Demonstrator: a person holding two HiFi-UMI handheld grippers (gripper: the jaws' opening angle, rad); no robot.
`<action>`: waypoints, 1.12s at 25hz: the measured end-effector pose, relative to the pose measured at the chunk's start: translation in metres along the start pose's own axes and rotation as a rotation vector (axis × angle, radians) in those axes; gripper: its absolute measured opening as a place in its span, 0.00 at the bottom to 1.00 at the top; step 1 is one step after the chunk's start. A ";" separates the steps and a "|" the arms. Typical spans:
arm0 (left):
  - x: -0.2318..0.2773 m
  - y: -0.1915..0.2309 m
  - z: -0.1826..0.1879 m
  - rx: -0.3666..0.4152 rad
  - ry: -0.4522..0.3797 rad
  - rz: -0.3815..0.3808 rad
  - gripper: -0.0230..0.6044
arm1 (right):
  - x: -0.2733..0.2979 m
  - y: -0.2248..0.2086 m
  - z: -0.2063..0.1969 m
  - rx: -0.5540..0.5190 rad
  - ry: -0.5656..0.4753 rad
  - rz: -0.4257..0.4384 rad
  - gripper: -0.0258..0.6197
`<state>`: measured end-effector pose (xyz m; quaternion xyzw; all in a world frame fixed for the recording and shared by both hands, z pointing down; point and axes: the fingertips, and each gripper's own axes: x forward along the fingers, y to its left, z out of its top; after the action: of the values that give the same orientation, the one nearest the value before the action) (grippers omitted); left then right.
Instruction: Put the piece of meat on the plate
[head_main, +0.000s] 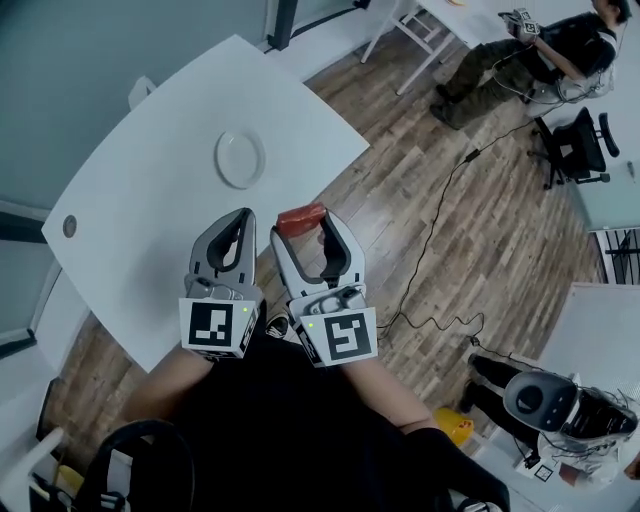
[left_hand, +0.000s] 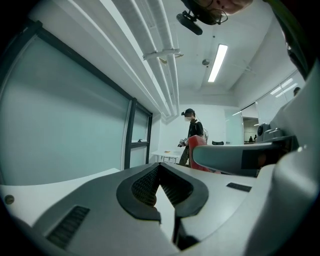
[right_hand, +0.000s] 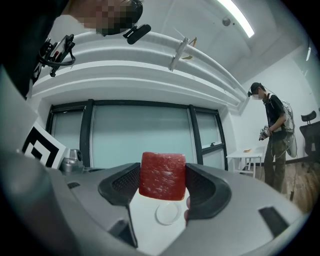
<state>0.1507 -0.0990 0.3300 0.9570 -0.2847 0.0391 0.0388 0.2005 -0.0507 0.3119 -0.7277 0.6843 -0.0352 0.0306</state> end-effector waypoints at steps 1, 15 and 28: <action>0.009 0.004 -0.002 -0.006 0.004 0.006 0.04 | 0.008 -0.006 -0.002 -0.006 0.008 0.007 0.48; 0.047 0.056 -0.007 -0.076 -0.004 0.056 0.04 | 0.073 -0.005 -0.004 -0.043 0.056 0.068 0.48; 0.065 0.087 -0.004 -0.050 0.007 0.170 0.04 | 0.122 -0.006 -0.008 -0.043 0.057 0.190 0.48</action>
<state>0.1572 -0.2062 0.3443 0.9281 -0.3655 0.0384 0.0600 0.2136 -0.1723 0.3216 -0.6587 0.7514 -0.0382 -0.0015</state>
